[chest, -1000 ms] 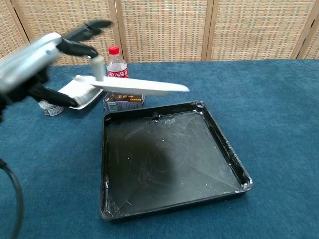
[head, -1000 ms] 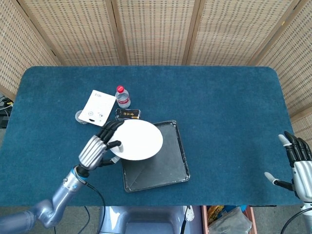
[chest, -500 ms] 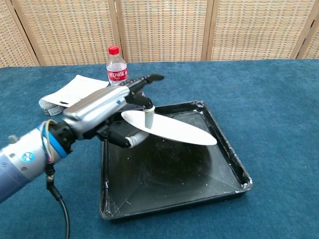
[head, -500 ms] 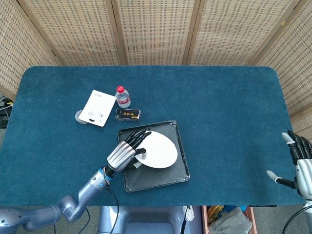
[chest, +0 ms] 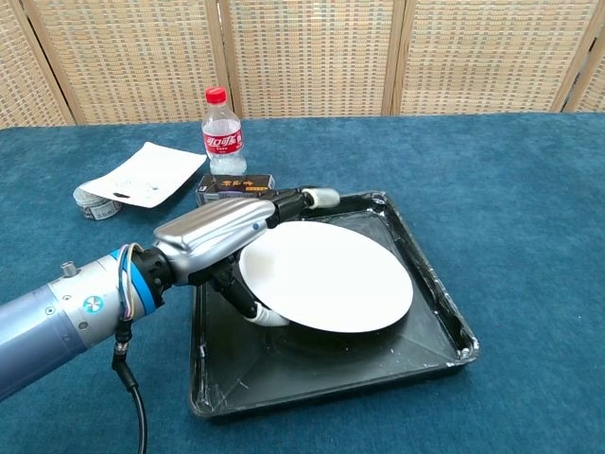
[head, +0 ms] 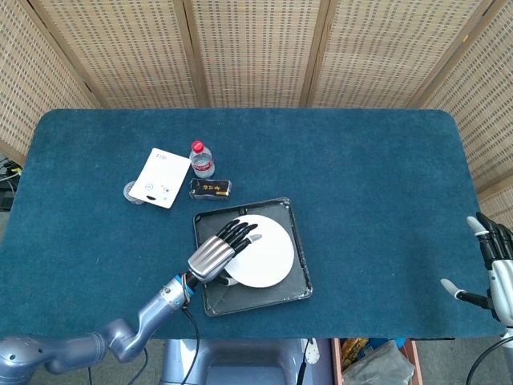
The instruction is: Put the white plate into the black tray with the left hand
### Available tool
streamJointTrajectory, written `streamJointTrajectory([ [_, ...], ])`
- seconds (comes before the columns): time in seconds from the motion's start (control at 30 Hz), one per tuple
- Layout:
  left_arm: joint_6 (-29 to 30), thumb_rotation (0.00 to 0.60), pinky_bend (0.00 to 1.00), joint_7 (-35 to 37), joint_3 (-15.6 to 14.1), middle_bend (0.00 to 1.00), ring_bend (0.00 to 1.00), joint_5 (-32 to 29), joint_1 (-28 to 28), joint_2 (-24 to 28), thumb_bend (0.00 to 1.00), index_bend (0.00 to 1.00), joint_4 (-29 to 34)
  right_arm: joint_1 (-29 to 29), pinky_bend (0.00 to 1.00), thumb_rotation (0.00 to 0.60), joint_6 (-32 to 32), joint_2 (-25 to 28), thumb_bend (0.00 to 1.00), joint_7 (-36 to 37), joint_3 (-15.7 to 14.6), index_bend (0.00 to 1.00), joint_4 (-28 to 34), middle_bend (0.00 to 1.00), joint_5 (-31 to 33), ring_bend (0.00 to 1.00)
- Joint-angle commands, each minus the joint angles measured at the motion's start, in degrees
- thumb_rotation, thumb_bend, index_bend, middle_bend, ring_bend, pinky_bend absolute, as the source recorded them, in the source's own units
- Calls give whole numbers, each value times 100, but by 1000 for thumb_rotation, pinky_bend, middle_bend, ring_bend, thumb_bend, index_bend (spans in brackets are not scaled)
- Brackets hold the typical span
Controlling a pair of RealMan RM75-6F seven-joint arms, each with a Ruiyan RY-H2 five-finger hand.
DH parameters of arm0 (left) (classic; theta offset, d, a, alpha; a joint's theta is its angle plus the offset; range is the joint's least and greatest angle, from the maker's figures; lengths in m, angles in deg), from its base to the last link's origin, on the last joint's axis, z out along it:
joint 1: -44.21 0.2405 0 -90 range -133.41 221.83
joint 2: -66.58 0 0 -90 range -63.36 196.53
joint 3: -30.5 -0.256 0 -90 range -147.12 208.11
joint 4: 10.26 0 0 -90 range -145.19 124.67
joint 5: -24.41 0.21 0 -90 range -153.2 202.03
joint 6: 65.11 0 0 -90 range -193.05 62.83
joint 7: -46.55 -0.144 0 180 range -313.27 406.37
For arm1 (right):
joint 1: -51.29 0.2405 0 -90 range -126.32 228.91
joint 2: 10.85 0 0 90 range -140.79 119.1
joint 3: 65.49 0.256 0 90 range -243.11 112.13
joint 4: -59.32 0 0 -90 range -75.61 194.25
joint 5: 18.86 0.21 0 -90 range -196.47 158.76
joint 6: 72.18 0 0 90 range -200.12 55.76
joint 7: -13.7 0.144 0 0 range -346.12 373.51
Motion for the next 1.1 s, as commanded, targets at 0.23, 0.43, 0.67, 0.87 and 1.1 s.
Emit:
streamJointTrajectory([
  [0.23, -776, 600, 0, -892, 54, 0, 0, -954, 45, 1625, 0, 0, 2100, -18, 0, 600, 28, 21, 0, 9, -26, 0, 35, 0, -62, 0],
  [0.43, -744, 600, 0, -1159, -101, 0, 0, -1262, 308, 3129, 0, 0, 3253, -30, 0, 600, 61, 12, 0, -64, -61, 0, 75, 0, -155, 0],
  [0.67, 484, 600, 0, -1167, -173, 0, 0, -1616, 1196, 4124, 0, 0, 3618, -51, 0, 600, 112, 28, 0, -34, -65, 0, 90, 0, -188, 0],
  [0.87, 1770, 600, 0, -1476, -243, 0, 0, -1856, 2057, 4360, 0, 0, 3710, -68, 0, 600, 148, 28, 0, -1, -52, 0, 58, 0, -170, 0],
  [1.1, 2781, 600, 0, -1286, -528, 0, 0, -1539, 2895, 4484, 0, 0, 3639, -49, 0, 600, 128, -38, 0, -157, -56, 0, 17, 0, -186, 0],
])
